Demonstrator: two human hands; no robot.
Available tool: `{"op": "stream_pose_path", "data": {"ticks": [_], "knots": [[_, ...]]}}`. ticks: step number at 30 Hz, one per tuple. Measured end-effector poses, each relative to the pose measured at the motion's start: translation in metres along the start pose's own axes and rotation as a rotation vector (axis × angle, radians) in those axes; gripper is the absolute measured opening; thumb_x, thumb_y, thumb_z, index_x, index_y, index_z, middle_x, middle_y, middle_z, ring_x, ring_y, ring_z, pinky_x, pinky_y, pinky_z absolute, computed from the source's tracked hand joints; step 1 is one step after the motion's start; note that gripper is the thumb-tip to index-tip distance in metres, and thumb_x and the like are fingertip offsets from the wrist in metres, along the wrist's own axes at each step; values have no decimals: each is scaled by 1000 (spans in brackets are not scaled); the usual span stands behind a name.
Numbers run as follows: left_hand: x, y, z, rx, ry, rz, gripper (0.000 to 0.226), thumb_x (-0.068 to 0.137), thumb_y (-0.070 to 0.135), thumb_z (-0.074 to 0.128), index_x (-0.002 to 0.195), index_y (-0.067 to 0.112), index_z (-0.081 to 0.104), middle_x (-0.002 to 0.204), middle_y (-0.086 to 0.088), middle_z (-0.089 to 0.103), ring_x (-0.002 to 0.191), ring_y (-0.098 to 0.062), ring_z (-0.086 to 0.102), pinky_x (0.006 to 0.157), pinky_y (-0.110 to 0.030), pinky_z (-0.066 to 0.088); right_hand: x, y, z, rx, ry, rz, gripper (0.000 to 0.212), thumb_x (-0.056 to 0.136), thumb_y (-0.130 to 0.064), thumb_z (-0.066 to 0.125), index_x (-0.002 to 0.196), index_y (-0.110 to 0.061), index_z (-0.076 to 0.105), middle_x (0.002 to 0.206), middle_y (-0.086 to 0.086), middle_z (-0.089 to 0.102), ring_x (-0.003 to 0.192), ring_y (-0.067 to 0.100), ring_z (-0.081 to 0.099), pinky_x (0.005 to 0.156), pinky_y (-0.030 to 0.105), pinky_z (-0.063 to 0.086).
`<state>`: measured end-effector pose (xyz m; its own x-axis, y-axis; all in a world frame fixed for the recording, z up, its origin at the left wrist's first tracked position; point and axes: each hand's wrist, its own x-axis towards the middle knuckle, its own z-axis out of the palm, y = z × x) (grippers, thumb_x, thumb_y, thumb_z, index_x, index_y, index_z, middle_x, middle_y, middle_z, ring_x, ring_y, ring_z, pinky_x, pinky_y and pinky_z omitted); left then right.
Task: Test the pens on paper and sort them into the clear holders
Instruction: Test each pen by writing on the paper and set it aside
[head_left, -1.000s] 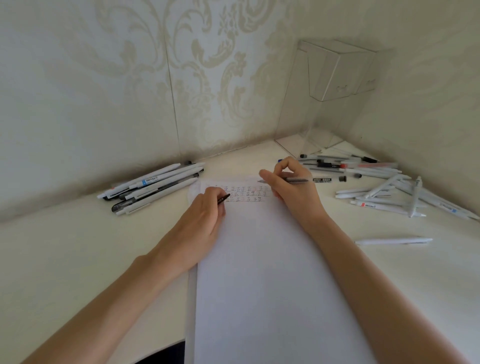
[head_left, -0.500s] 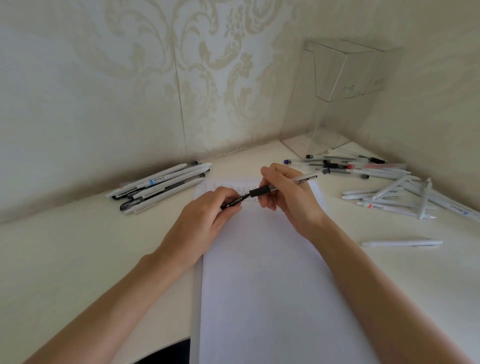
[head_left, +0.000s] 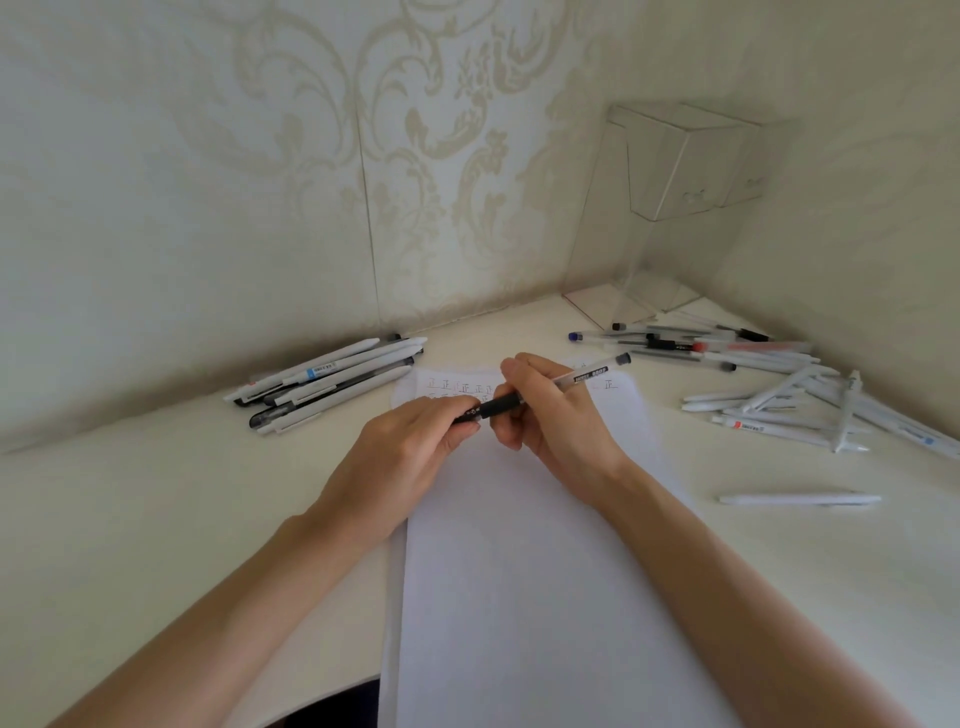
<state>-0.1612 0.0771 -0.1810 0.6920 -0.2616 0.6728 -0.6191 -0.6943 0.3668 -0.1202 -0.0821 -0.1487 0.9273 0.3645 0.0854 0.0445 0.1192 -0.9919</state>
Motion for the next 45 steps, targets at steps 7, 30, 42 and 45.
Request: {"op": "stream_pose_path", "data": {"ticks": [7, 30, 42, 45], "knots": [[10, -12, -8, 25, 42, -190, 30, 95, 20, 41, 121, 11, 55, 96, -6, 60, 85, -19, 57, 73, -27, 43, 4, -16, -13, -336, -74, 75, 37, 78, -43, 67, 103, -17, 59, 86, -2, 69, 76, 9, 60, 69, 19, 45], [3, -2, 5, 179, -115, -94, 26, 86, 21, 42, 95, 11, 64, 93, 1, 60, 86, -21, 55, 74, -31, 38, 28, -4, -103, -1305, 752, -501, 11, 85, -15, 64, 89, -4, 63, 83, 9, 61, 80, 29, 50, 73, 30, 28], [4, 6, -1, -12, -222, -238, 64, 83, 71, 31, 112, 20, 57, 92, 16, 59, 83, -3, 52, 72, -25, 43, 5, -12, -16, -203, 118, 24, 20, 95, -8, 47, 78, -6, 56, 55, -1, 59, 52, 13, 50, 55, 26, 39], [5, 4, 0, 15, -104, -208, 42, 92, 46, 38, 117, 17, 54, 100, 7, 58, 90, -7, 53, 75, -28, 45, 3, -14, -18, -267, 19, 33, 20, 97, -11, 45, 79, -7, 53, 60, 6, 64, 58, 18, 53, 58, 28, 42]]}}
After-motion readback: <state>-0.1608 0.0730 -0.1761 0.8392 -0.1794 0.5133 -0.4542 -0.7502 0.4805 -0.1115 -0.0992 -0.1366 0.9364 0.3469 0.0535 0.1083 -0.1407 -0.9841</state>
